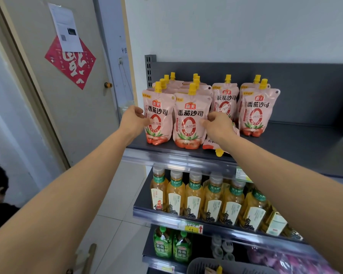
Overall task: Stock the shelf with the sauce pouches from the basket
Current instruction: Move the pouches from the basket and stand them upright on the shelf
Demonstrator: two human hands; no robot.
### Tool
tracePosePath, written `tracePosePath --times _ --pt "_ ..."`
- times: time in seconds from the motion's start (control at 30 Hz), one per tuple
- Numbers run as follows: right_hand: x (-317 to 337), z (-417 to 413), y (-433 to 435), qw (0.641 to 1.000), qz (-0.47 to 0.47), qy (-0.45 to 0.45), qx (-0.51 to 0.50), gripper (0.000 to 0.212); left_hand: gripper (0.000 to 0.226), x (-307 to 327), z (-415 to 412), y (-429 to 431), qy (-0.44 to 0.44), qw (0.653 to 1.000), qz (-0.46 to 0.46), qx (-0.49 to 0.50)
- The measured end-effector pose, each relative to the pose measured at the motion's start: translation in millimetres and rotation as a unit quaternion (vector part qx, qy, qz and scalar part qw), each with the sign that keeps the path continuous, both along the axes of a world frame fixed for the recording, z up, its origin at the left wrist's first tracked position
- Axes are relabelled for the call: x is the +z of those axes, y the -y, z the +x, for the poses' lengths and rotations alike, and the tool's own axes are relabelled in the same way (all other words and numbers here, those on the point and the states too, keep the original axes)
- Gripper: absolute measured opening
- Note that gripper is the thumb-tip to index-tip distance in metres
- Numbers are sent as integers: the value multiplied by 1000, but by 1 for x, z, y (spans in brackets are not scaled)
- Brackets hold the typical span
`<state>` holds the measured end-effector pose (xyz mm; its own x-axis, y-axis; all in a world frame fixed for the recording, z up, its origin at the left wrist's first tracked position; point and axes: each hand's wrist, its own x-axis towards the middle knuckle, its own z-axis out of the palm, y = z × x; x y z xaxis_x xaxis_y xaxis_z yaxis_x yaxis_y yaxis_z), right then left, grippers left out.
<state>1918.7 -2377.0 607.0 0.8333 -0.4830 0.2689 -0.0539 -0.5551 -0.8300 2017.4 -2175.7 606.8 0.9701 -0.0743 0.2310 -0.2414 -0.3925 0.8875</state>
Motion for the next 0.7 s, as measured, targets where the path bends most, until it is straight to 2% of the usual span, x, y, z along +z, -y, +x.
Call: tracePosePath --times 0.17,0.27,0.37,0.47,0.6,0.7 --pt "-1 -9 2 1000 -25 3 -18 34 43 3 -12 -1 1 1000 6 8" --pt "-2 -22 2 997 -54 40 -22 30 38 6 -27 -2 32 999 2 1" --pt "-2 -44 -1 989 -112 92 -5 24 30 8 -52 2 78 996 22 -32" --pt "-5 -78 -1 976 -183 108 50 21 25 5 -86 13 114 984 87 -105" --pt "-28 -132 6 944 -288 42 156 17 17 -16 -135 30 98 940 196 -262" --pt "-67 -166 25 917 -332 -88 205 18 13 -59 -167 52 47 910 230 -341"
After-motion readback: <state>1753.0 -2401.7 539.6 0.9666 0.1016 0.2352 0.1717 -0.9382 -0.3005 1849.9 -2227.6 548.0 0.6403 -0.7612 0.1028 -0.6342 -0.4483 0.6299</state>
